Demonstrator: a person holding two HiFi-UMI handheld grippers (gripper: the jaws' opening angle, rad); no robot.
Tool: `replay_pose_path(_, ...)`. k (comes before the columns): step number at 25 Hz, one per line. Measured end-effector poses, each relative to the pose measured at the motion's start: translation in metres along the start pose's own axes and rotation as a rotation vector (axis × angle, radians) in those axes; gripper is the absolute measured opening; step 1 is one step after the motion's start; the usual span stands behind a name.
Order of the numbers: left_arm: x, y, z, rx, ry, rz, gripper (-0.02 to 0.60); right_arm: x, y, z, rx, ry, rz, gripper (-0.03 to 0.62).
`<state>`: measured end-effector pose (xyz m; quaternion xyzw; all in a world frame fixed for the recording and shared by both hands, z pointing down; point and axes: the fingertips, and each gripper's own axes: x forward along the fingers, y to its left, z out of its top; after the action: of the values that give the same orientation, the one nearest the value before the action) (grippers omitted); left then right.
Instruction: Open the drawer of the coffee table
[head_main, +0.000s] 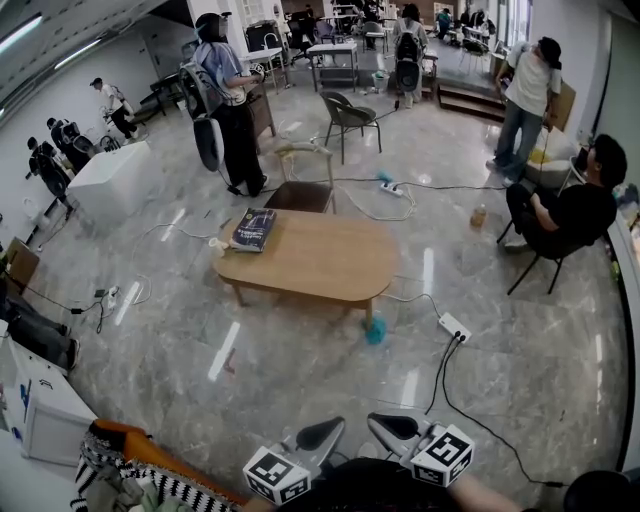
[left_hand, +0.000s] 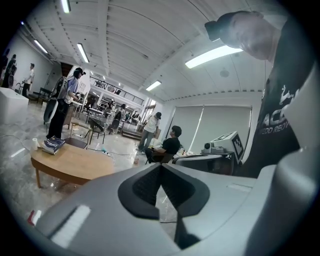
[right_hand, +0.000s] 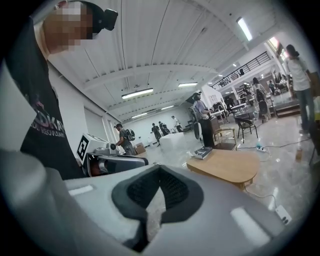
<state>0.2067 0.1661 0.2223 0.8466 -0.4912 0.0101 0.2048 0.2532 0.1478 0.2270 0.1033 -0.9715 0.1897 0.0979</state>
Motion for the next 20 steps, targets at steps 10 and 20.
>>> replay_pose_path(10,-0.003,0.014,0.013,0.008,0.021,0.052,0.006,0.007,-0.012,0.015,0.036,-0.046,0.015,0.002)
replay_pose_path(20,-0.013,0.065,0.025,-0.002,-0.023,0.028,0.007,0.044,-0.024,0.016,0.046,-0.036,-0.046,0.002)
